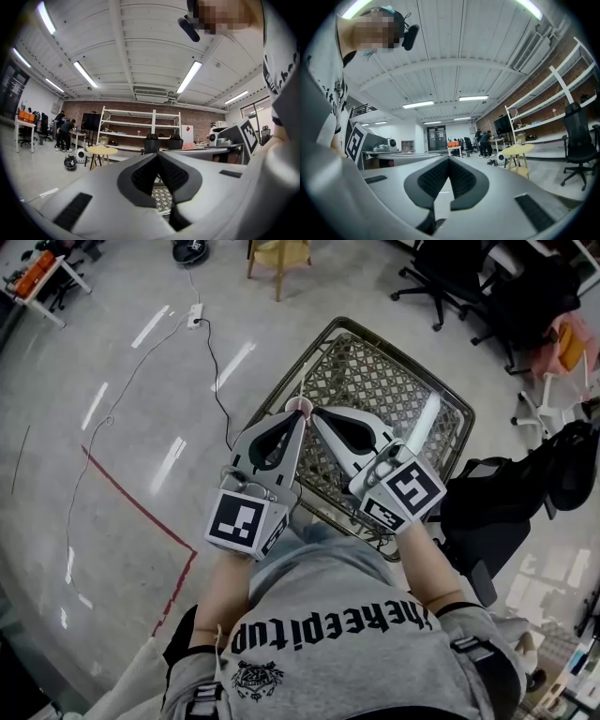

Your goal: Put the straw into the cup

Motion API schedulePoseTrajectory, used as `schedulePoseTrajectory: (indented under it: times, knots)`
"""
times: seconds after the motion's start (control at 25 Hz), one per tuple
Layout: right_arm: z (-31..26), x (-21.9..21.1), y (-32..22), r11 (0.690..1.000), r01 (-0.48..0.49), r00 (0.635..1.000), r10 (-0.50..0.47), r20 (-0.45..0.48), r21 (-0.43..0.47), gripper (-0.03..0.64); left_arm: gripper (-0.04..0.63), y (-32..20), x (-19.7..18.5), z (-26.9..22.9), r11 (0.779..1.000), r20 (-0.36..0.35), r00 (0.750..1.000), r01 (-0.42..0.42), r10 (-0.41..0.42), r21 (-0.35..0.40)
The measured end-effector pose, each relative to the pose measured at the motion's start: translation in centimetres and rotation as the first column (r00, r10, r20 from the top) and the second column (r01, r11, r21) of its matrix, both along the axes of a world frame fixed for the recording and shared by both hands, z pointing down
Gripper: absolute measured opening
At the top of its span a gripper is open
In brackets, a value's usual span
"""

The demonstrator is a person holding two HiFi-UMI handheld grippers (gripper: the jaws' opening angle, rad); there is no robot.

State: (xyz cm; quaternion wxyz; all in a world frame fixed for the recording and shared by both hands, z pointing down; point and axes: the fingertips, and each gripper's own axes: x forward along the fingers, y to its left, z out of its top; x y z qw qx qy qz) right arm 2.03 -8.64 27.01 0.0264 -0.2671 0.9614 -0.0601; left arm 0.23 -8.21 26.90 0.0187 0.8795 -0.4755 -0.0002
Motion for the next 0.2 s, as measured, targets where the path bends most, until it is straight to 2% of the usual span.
schedulePoseTrajectory:
  times: [0.2]
  knots:
    - [-0.19, -0.24, -0.30, 1.000, -0.003, 1.000, 0.003, 0.003, -0.001, 0.003, 0.032, -0.40, -0.25, -0.35, 1.000, 0.003, 1.000, -0.004, 0.004, 0.003]
